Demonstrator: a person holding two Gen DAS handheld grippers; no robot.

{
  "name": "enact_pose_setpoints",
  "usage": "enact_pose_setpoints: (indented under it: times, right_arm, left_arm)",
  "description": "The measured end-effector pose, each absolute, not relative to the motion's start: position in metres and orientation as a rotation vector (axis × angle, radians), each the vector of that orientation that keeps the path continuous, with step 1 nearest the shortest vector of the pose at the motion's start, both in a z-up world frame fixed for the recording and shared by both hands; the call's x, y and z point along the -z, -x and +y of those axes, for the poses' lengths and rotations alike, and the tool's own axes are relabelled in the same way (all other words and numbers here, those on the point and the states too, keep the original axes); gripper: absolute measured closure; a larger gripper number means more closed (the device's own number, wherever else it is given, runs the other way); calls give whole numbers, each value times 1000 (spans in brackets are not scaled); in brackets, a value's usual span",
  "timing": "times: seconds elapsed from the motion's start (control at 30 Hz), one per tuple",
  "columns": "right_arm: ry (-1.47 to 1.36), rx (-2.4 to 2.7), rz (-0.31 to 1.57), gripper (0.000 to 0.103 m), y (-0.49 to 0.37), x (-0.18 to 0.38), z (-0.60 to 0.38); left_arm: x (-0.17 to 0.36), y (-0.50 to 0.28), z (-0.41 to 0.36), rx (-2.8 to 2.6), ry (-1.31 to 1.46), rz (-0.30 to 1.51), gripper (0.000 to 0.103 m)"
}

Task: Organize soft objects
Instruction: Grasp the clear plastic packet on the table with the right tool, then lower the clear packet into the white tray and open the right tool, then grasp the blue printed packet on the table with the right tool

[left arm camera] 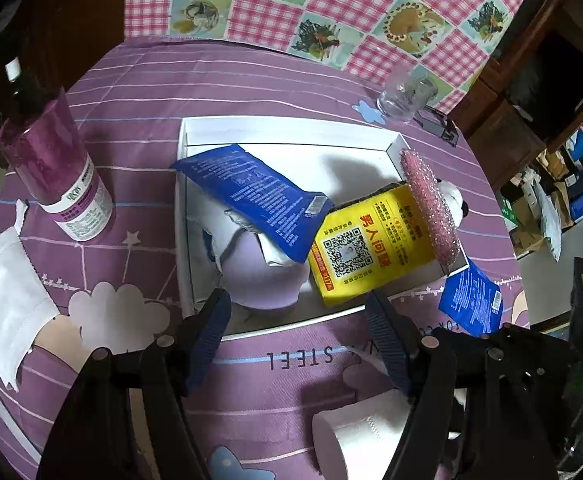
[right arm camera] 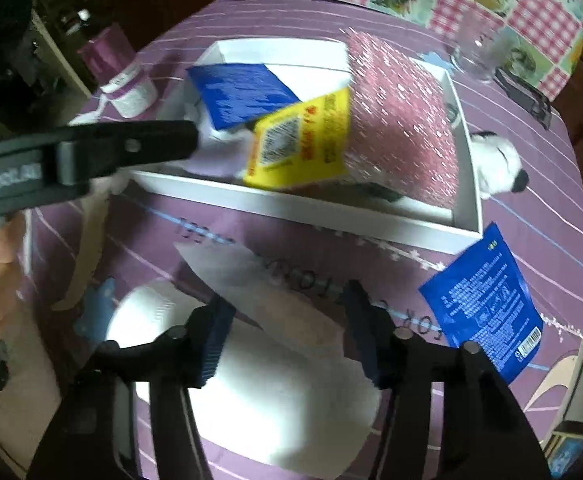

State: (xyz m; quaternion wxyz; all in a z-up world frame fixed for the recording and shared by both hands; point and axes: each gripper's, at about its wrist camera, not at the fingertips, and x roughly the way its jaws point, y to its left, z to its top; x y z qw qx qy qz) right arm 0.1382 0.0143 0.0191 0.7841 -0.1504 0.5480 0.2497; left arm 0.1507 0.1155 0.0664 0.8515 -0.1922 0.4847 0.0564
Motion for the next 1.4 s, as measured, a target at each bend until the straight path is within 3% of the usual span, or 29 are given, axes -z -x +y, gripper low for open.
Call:
enact_pose_setpoints:
  times: [0.13, 0.2, 0.57, 0.87, 0.97, 1.03, 1.1, 1.4]
  right_arm:
    - [238, -546, 1197, 88, -143, -18, 1]
    - [164, -555, 1182, 95, -145, -25, -8]
    - [-150, -719, 1002, 96, -156, -90, -22]
    - [-407, -784, 1015, 95, -207, -60, 19]
    - [-449, -707, 1098, 75, -224, -46, 21]
    - [-374, -679, 1021, 43, -218, -54, 20]
    - [-305, -676, 937, 26, -210, -64, 17]
    - [-184, -617, 787, 24, -174, -94, -30]
  left_arm:
    - [-63, -153, 111, -105, 400, 1028, 33]
    - [-63, -154, 110, -102, 403, 1030, 33]
    - [-86, -140, 120, -140, 412, 847, 33]
    - [-86, -140, 136, -176, 449, 814, 33]
    - [-83, -141, 136, -188, 445, 821, 33]
    - [-81, -141, 137, -184, 450, 823, 33]
    - [-79, -144, 134, -182, 445, 826, 33]
    - [-78, -154, 99, -121, 376, 852, 33]
